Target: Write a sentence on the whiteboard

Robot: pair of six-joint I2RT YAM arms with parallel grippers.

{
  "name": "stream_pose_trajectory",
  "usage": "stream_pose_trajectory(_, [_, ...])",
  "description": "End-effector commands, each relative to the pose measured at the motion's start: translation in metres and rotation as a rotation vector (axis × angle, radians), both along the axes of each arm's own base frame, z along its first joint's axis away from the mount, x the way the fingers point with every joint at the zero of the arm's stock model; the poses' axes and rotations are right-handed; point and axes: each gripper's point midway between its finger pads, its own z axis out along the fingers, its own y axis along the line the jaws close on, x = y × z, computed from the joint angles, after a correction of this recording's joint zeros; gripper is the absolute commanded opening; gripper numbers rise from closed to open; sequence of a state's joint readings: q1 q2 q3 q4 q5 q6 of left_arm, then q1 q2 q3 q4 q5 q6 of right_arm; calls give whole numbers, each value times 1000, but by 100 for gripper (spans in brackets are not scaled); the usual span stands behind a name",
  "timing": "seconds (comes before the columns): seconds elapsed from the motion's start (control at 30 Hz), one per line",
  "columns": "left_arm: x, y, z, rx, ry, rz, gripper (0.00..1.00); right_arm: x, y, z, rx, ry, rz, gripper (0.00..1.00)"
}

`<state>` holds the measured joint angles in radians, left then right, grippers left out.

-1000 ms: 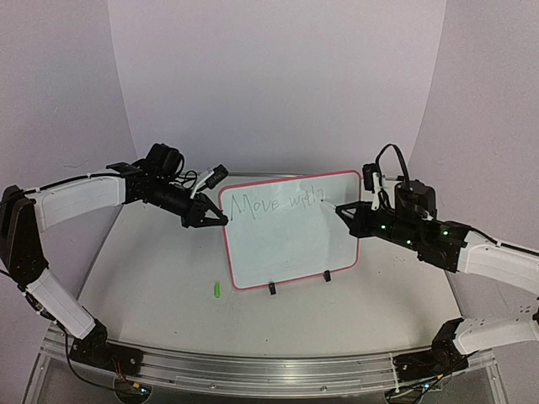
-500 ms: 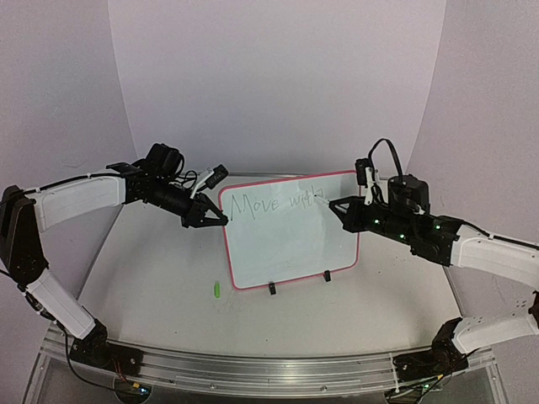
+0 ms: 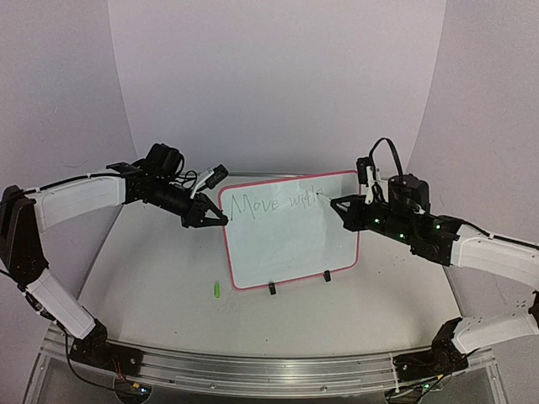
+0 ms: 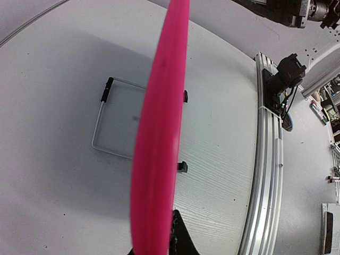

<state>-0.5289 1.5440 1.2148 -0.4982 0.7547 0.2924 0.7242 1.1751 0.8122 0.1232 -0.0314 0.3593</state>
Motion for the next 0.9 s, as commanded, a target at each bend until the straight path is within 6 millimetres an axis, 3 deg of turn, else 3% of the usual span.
stream_pose_trajectory(0.0, [11, 7, -16, 70, -34, 27, 0, 9, 0, 34, 41, -85, -24, 0])
stream_pose_trajectory(0.43, [12, 7, -17, 72, -32, 27, 0, 10, 1, 23, 31, -62, -27, 0])
stream_pose_trajectory(0.87, [12, 7, -16, 71, -32, 26, 0, 1, -3, -3, 42, 10, -25, 0])
